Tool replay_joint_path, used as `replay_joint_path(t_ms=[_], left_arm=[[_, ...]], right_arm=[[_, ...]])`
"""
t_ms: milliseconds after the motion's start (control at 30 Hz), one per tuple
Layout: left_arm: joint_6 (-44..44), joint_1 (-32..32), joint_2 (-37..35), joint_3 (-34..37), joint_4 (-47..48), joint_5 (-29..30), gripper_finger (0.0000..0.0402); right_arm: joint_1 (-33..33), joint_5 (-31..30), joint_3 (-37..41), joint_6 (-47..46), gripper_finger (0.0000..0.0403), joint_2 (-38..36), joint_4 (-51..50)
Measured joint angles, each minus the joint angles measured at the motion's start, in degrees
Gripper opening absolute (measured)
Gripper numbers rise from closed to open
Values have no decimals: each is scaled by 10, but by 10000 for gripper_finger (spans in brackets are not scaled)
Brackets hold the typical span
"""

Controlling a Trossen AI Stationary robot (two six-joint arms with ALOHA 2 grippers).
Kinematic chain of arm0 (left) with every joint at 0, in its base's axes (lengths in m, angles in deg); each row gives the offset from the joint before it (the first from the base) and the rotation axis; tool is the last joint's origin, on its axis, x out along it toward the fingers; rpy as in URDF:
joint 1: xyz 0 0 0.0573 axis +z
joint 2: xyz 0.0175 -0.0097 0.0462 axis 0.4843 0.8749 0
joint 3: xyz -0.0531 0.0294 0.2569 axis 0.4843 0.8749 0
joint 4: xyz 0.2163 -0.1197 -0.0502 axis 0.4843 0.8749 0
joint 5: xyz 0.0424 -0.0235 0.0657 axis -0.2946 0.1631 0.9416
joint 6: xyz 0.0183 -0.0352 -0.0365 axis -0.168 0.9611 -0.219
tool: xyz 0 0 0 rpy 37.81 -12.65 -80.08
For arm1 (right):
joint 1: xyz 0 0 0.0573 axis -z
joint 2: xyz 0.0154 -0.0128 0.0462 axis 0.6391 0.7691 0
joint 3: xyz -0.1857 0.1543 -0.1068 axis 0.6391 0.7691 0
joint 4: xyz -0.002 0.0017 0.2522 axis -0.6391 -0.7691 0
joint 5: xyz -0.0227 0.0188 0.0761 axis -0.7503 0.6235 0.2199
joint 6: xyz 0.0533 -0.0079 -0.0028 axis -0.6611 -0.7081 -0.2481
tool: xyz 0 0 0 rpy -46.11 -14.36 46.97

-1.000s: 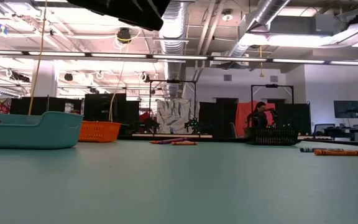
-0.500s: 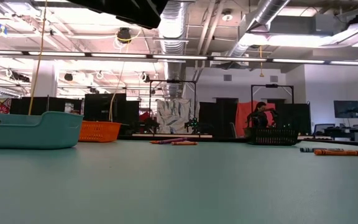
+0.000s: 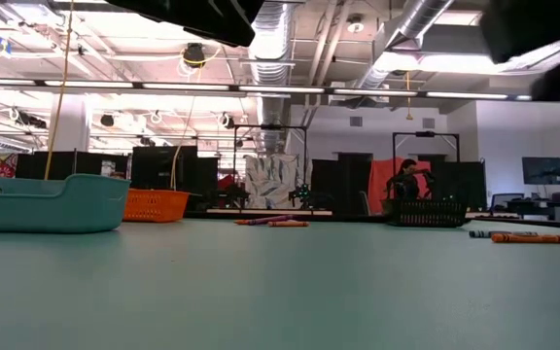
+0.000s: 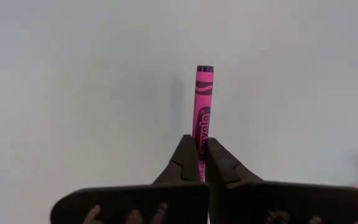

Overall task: Sort crayons
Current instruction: Put the purple crayon into the black basket

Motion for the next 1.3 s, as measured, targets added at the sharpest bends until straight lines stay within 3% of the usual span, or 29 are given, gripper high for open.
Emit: replay_joint_path(t_ms=[700,967,1300], left_arm=[[9,0,0,0,0,1,117],[9,0,0,0,1,1,117],[1,0,0,0,7,1,117]], right_arm=[[136,-44,-58,203,0,-1,-86],[240,-91,-80,321,0,-1,-128],[416,-136,-82,511,0,-1,-143]])
